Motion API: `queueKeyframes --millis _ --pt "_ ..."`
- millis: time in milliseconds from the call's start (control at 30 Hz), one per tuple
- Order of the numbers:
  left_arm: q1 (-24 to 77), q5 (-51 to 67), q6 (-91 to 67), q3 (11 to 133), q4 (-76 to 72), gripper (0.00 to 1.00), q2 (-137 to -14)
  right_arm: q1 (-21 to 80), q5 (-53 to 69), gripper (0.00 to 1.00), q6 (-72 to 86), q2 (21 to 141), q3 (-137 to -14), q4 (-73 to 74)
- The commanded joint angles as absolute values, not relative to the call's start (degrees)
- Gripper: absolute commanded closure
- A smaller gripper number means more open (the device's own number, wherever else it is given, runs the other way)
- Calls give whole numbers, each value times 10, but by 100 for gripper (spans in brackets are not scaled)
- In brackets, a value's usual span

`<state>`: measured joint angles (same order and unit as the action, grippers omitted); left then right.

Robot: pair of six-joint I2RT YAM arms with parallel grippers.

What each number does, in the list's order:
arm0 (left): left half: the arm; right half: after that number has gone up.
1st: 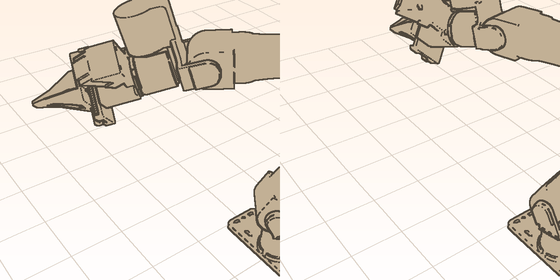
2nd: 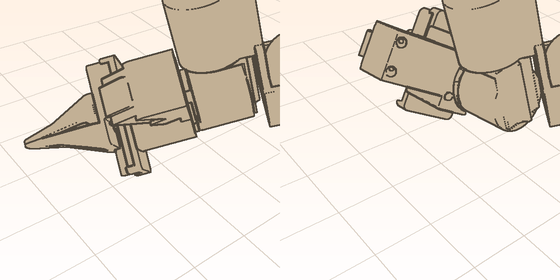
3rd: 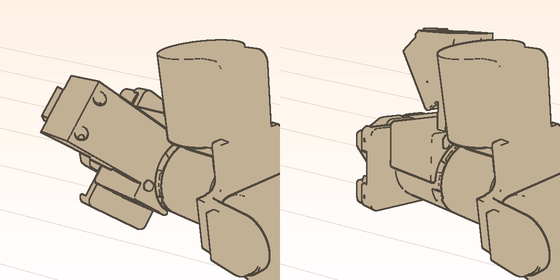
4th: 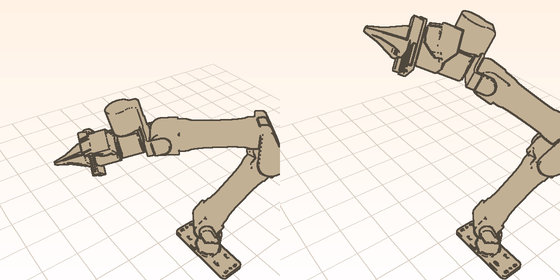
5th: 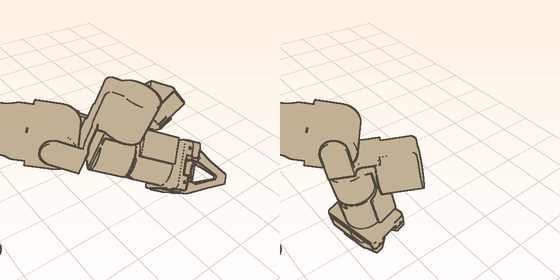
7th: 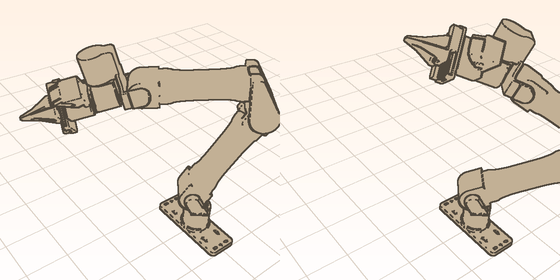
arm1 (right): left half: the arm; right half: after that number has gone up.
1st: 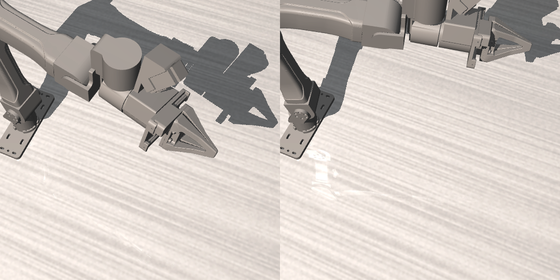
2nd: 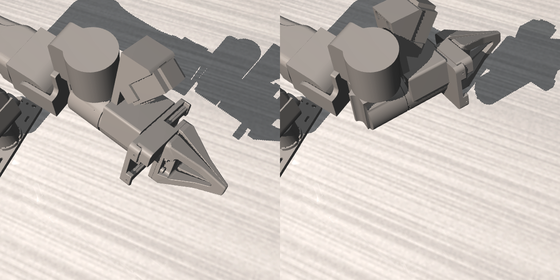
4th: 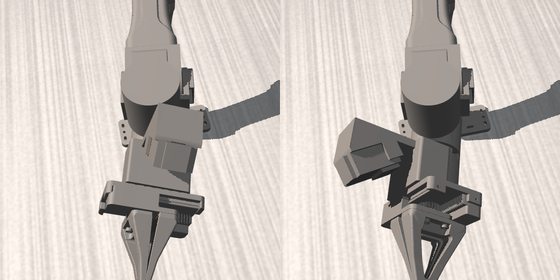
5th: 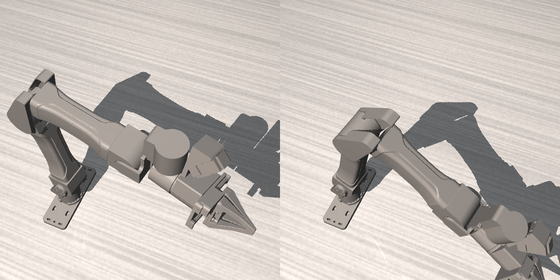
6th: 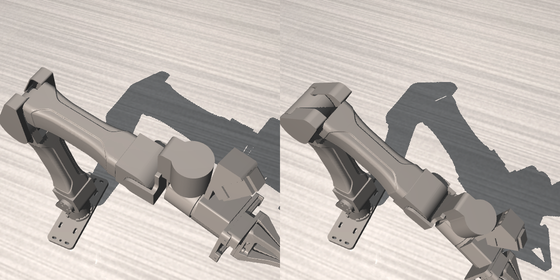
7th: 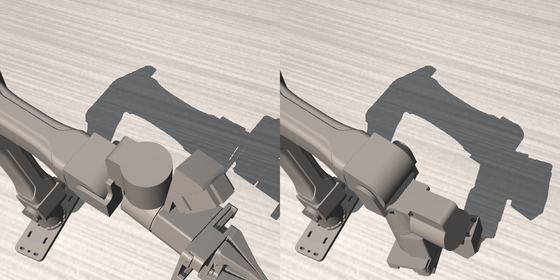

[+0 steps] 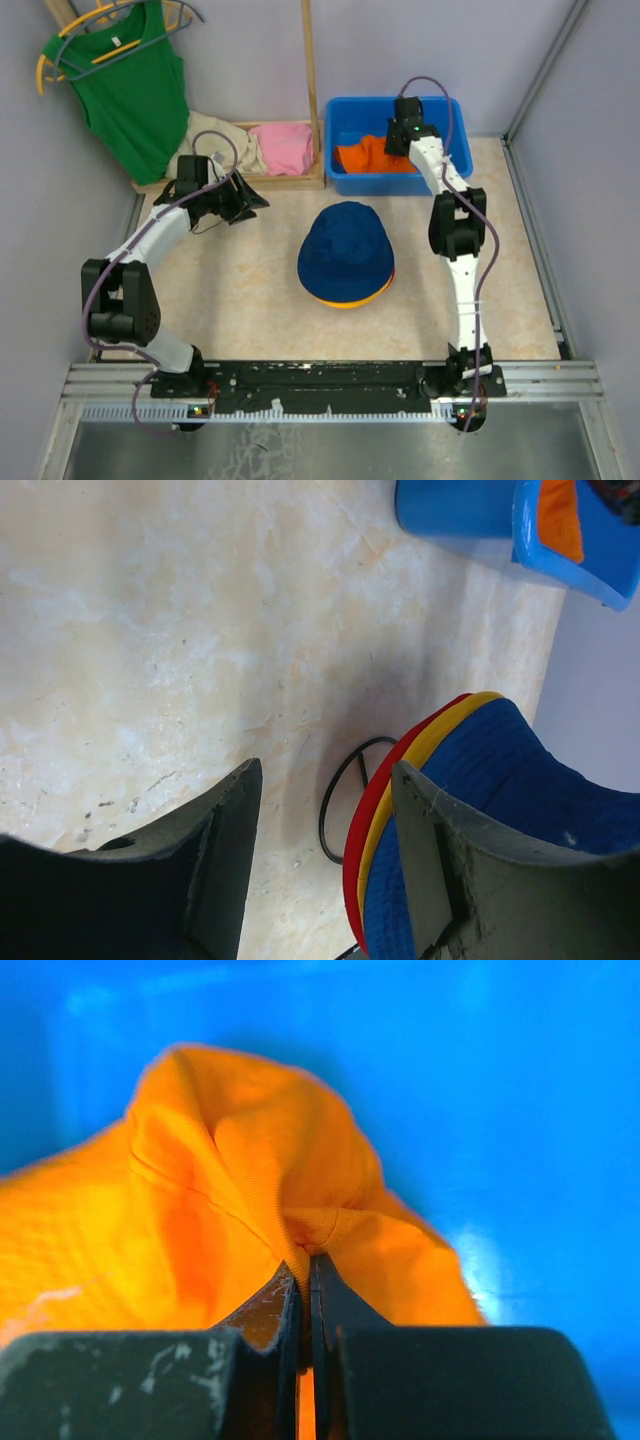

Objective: Stack the hats

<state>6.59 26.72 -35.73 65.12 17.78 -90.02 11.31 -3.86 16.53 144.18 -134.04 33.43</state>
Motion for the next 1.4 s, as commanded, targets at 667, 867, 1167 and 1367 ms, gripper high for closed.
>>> queueKeyframes --millis 667,867,1167,1367 --pt "61 338 -345 646 122 40 -892 118 -84 100 106 1060 -1012 131" --pt "61 354 -347 663 120 40 -891 118 -56 100 173 1065 -1122 174" --pt "56 366 -356 655 102 39 -873 117 32 100 288 1130 -1395 336" --pt "55 383 -373 646 92 39 -852 118 112 100 393 1102 -1387 360"
